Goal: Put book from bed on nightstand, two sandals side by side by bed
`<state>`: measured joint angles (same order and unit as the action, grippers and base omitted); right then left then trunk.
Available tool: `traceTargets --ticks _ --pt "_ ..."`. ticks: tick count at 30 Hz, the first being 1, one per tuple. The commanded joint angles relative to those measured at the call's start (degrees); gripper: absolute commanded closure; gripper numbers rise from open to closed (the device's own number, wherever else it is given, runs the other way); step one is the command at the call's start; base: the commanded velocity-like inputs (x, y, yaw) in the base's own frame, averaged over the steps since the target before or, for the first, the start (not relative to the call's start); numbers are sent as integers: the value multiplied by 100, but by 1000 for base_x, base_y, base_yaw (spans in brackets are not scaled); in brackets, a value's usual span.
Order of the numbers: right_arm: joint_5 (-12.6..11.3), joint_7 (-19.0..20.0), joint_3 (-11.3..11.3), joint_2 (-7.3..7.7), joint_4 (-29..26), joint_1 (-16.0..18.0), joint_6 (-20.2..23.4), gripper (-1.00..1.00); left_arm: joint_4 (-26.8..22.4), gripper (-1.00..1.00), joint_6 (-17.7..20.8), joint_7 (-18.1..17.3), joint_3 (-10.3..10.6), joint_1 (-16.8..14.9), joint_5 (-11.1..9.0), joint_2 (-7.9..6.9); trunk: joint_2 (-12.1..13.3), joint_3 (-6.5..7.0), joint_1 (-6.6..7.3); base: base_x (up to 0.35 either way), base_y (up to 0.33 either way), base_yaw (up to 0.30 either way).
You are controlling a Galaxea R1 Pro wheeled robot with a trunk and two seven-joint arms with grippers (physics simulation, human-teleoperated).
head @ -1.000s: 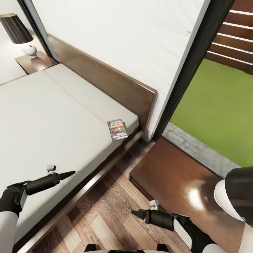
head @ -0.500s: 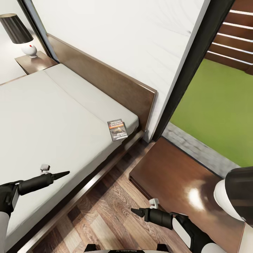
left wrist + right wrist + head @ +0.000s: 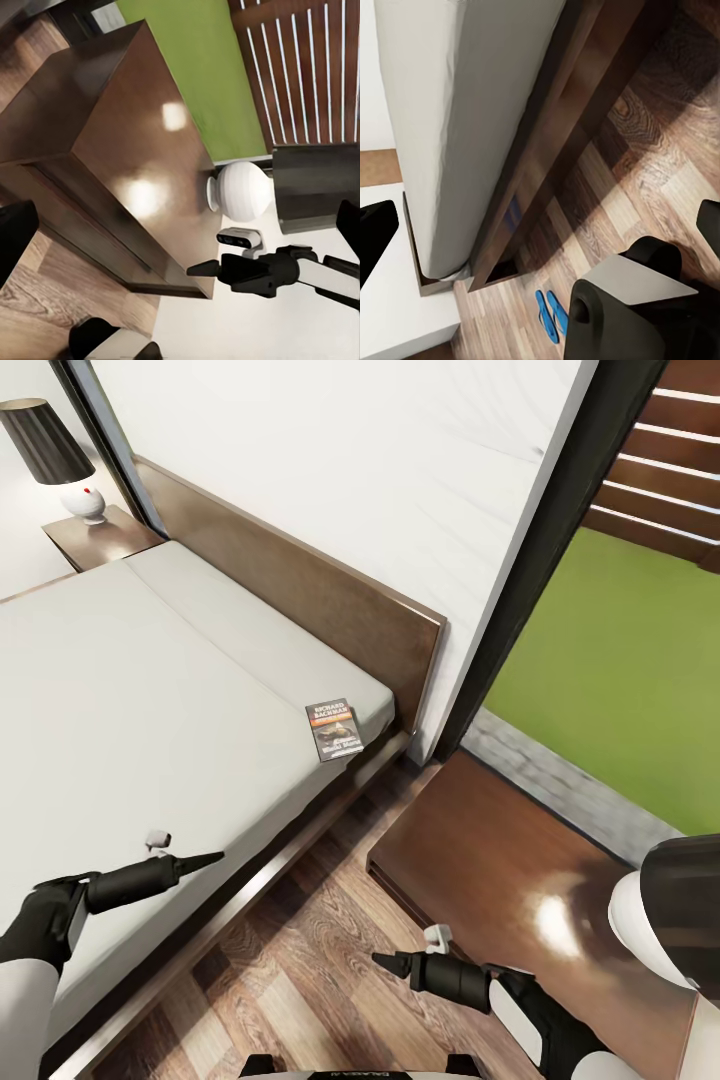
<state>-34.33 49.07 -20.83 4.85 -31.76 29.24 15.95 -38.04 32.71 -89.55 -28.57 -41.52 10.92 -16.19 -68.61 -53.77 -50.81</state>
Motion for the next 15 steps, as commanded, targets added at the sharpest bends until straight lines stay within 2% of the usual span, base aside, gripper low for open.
traceTargets --ticks 1,10,15 --pt "-63 -3 -26 7 -7 3 45 -100 -3 -100 64 -46 -17 -5 60 7 -2 -3 0 0 0 0" --pt "-65 -6 -26 0 -22 3 38 -100 -2 -100 69 -46 9 -5 59 31 -2 -3 0 0 0 0" --pt "-58 -127 -18 -211 -29 11 37 -100 6 -100 69 -46 -6 -5 53 40 -2 -3 0 0 0 0"
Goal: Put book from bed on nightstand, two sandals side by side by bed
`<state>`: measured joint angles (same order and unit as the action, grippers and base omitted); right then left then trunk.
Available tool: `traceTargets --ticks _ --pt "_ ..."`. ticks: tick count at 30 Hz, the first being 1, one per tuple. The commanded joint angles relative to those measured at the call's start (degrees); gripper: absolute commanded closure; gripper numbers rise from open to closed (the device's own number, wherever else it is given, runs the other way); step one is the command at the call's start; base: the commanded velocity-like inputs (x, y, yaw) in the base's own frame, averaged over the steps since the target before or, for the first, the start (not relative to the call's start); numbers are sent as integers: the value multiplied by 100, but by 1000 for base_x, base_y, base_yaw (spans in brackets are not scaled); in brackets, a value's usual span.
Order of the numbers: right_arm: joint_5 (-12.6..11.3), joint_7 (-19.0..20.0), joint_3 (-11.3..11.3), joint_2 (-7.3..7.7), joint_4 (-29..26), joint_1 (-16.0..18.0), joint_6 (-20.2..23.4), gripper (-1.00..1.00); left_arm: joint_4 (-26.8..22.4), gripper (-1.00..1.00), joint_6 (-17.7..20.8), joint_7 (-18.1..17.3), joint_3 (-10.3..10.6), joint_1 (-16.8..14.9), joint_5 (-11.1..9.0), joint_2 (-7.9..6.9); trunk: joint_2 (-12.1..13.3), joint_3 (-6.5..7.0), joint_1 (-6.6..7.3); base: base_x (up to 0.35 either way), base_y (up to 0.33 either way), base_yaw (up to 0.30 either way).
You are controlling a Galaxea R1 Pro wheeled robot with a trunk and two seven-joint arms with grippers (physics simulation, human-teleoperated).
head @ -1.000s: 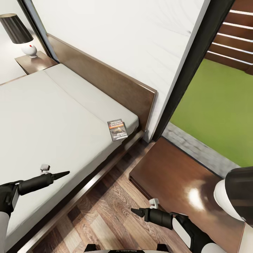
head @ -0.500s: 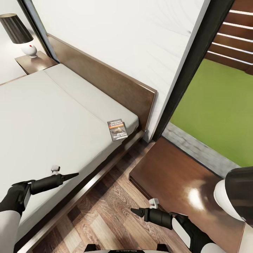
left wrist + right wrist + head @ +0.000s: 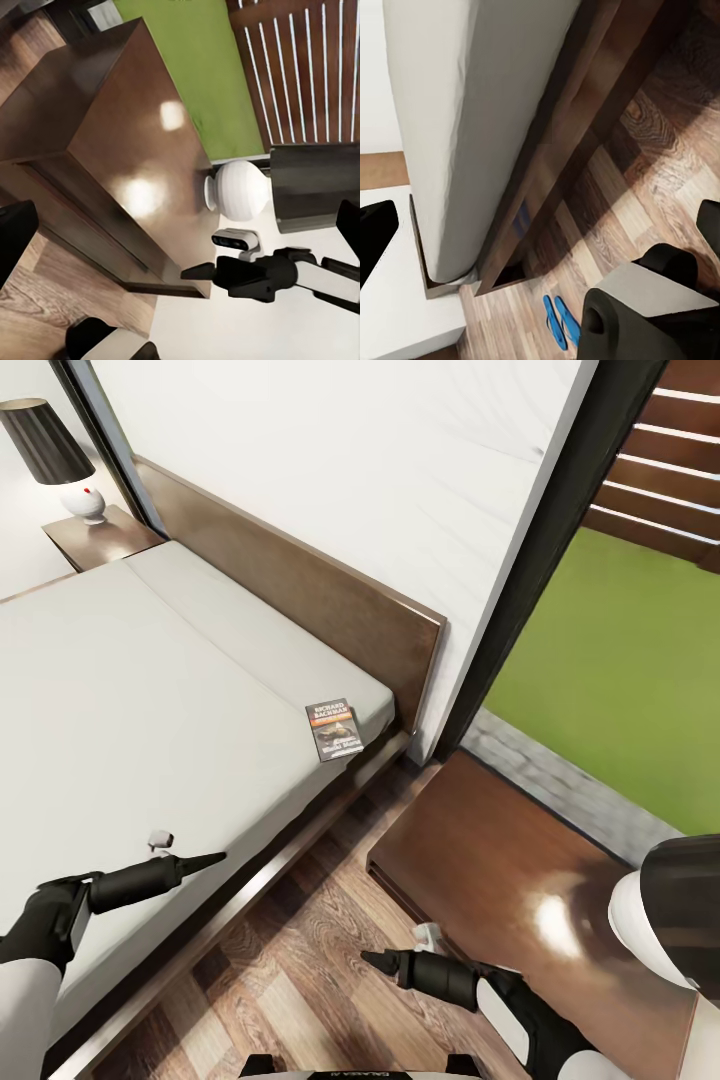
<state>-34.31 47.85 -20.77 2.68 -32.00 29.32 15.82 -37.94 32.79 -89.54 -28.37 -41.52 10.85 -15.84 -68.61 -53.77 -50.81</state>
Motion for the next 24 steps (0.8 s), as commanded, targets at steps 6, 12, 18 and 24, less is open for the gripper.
traceTargets --ticks 6,12,18,24 --pt "-112 -758 -3 -78 -22 44 118 -100 13 -100 61 -46 -34 -5 57 73 -2 -3 0 0 0 0" --pt "-1311 -958 338 -84 -867 78 701 -100 27 -100 61 -46 -29 -5 57 96 -2 -3 0 0 0 0" --pt "-2053 -2113 588 -84 -1650 82 952 -100 32 -100 61 -46 -33 -5 57 138 -2 -3 0 0 0 0" --pt "-2127 -2989 607 -94 -1759 83 964 -100 32 -100 61 -46 -31 -5 57 165 -2 -3 0 0 0 0"
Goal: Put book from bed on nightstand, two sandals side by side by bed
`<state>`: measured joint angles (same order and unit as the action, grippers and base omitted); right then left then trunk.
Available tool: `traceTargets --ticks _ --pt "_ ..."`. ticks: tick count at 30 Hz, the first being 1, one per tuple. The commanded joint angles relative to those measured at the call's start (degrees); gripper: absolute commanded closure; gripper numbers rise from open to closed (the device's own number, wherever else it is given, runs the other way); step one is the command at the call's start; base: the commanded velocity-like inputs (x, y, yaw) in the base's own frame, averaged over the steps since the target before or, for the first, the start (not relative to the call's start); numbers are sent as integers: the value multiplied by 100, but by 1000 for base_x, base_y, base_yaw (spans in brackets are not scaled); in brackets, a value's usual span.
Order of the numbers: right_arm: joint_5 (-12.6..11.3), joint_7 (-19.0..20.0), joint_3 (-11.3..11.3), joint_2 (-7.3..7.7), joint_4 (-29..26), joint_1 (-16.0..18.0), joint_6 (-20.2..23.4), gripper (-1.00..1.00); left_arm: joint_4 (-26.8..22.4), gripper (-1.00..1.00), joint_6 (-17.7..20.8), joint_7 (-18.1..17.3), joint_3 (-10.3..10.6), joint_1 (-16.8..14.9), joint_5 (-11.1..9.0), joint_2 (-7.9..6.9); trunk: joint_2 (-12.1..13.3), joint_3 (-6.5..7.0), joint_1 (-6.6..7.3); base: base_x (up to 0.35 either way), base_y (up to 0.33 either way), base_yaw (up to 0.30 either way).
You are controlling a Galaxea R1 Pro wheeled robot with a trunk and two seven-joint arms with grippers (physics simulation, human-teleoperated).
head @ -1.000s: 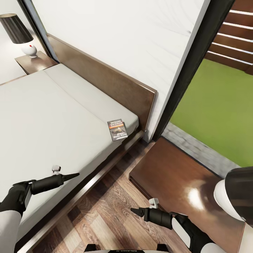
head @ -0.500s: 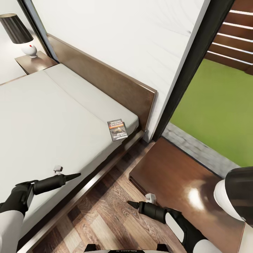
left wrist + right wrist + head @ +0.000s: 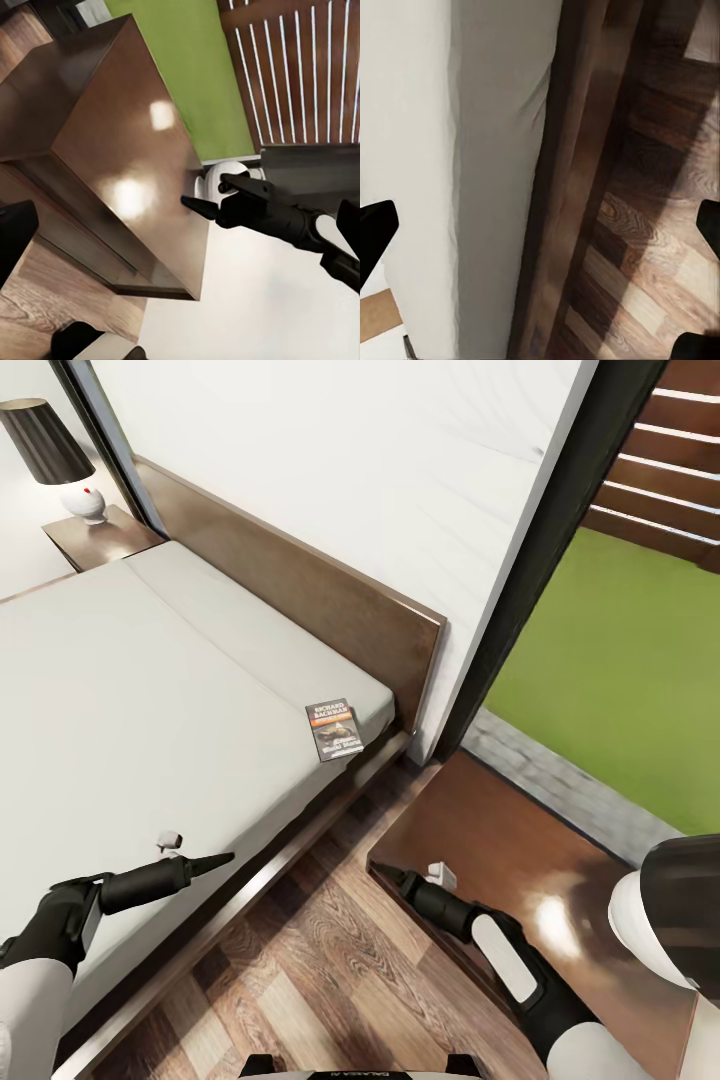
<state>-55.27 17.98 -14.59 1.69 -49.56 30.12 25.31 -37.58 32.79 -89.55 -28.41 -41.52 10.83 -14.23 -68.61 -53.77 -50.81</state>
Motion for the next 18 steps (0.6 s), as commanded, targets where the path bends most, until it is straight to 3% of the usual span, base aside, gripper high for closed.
traceTargets --ticks 1,5,9,11,18 --pt "-31 -32 -13 -47 0 3 11 -100 -4 -100 60 -45 -27 -5 60 8 -2 -3 0 0 0 0" --pt "-68 -55 65 -195 -1 3 -127 -100 -2 -100 60 -45 -25 -3 60 72 -2 -3 0 0 0 0" --pt "-531 -42 751 -227 -1 3 -335 -100 -4 -100 60 -45 -25 1 64 183 -2 -3 0 0 0 0" --pt "-731 -51 915 -235 -26 3 -371 -100 -4 -100 60 -45 -29 3 67 210 -2 -3 0 0 0 0" --pt "-911 -43 1024 -239 -85 3 -385 -100 -4 -100 60 -45 -26 4 69 250 -2 -3 0 0 0 0"
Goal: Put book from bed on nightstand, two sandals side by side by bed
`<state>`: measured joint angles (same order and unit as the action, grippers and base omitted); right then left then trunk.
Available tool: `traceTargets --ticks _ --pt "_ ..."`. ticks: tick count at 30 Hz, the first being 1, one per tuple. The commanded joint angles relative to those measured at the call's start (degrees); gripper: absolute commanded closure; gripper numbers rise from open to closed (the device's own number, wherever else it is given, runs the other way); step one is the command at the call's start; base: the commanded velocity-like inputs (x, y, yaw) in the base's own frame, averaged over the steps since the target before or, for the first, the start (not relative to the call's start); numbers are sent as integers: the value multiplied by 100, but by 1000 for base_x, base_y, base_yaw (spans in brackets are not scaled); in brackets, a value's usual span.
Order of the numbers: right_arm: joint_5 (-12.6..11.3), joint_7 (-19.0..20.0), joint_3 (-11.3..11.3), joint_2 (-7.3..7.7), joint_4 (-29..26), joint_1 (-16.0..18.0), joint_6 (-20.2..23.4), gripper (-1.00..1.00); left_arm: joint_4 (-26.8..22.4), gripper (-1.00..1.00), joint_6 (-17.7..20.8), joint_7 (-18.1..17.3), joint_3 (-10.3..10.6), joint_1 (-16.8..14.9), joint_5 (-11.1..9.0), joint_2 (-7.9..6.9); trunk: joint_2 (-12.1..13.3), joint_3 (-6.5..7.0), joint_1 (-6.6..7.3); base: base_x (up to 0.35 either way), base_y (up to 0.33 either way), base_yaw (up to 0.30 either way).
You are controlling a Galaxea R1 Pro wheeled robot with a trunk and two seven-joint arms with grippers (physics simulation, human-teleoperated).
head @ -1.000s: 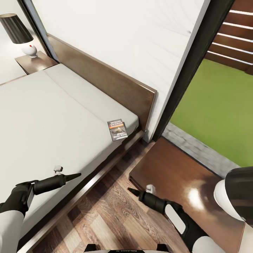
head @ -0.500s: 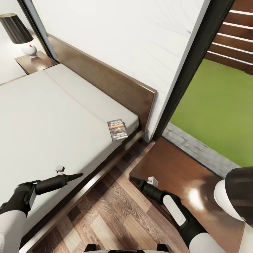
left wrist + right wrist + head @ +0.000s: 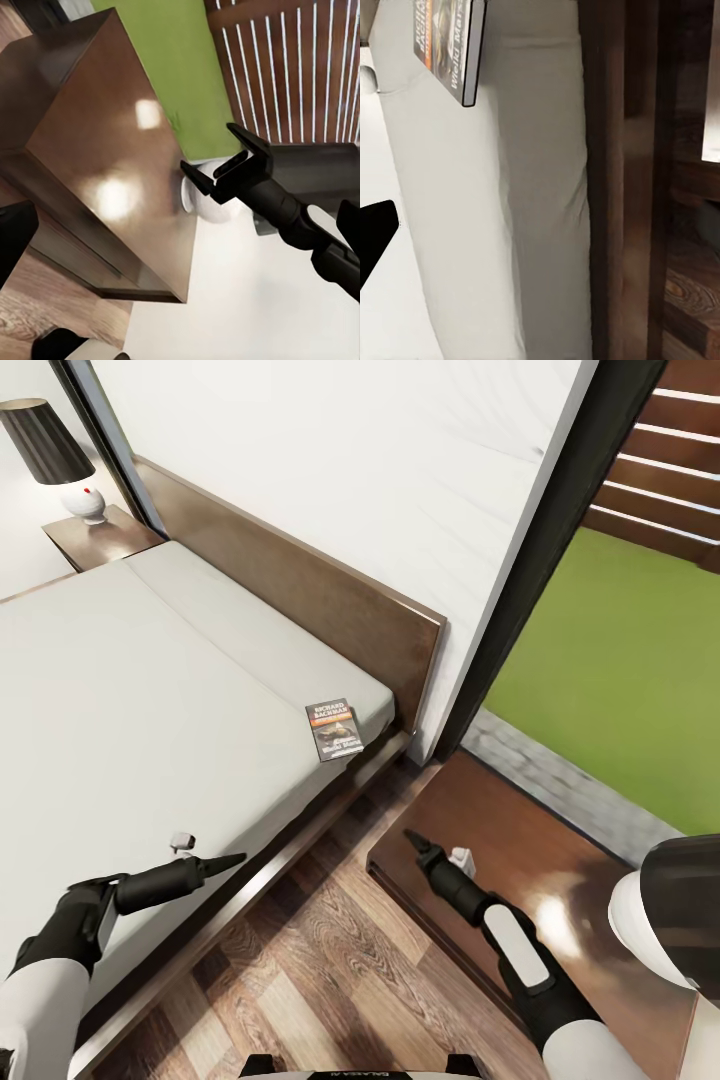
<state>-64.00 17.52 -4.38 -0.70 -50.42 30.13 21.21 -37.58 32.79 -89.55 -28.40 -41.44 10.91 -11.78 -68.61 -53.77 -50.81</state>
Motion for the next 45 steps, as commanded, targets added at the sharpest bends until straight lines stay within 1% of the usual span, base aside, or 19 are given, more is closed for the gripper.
traceTargets --ticks 1,3,4,7,10,16,26,29,30,31,32,34,35,36,37,38,39,42,45 --pt "-43 7 8 0 -3 2 27 -100 -4 -100 60 -45 -26 -5 60 7 -2 -3 0 0 0 0" --pt "-105 21 44 4 -8 2 30 -100 -4 -100 60 -45 -31 -5 60 12 -2 -3 0 0 0 0" --pt "-200 25 84 5 -10 2 33 -100 -4 -100 60 -45 -32 -5 58 11 -2 -3 0 0 0 0" --pt "-675 33 198 9 -5 2 39 -100 -4 -100 60 -45 -34 -5 60 11 -2 -3 0 0 0 0" --pt "-902 41 228 8 -4 2 41 -100 -4 -100 62 -45 -34 -5 60 10 -2 -3 0 0 0 0" --pt "-974 42 209 8 4 2 41 -100 -4 -100 65 -45 -34 -5 51 9 -2 -3 0 0 0 0" --pt "-980 44 193 0 16 2 41 -100 -2 -100 61 -45 -73 -5 -3 -31 -2 -3 0 0 0 0" --pt "-977 45 193 2 15 2 41 -100 -3 -100 61 -45 -76 -5 -105 -40 -2 -3 0 0 0 0" --pt "-976 43 192 1 16 2 41 -100 0 -100 61 -45 -77 -5 -215 -56 -2 -3 0 0 0 0" --pt "-976 42 192 0 18 2 41 -100 6 -100 61 -45 -78 0 -446 -111 -2 -3 0 0 0 0" --pt "-978 42 192 0 21 2 41 -100 7 -100 61 -45 -78 2 -540 -138 -2 -3 0 0 0 0" --pt "-976 41 192 0 42 2 41 -100 19 -100 61 -45 -76 9 -943 -250 -2 -3 0 0 0 0" --pt "-975 41 192 0 60 2 41 -100 23 -100 65 -45 -75 15 -1243 -331 -2 -3 0 0 0 0" --pt "-975 39 192 0 69 2 41 -100 11 -100 96 -45 -72 18 -1439 -386 -2 -3 0 0 0 0" --pt "-975 38 192 -1 75 2 41 -100 -17 -100 215 -45 -74 19 -1630 -447 -2 -3 0 0 0 0" --pt "-977 39 192 -1 79 2 41 -100 -114 -100 610 -45 -76 16 -1892 -549 -2 -3 0 0 0 0" --pt "-976 40 192 -1 80 2 41 -100 -169 -100 783 -45 -76 13 -1961 -588 -2 -3 0 0 0 0" --pt "-979 35 192 -1 88 2 41 -100 -767 -100 1698 -45 -78 -18 -2165 -816 -2 -3 0 0 0 0" --pt "-976 33 192 -1 91 2 36 -100 -1288 -100 2027 -45 -78 -36 -2222 -874 -2 -3 0 0 0 0"
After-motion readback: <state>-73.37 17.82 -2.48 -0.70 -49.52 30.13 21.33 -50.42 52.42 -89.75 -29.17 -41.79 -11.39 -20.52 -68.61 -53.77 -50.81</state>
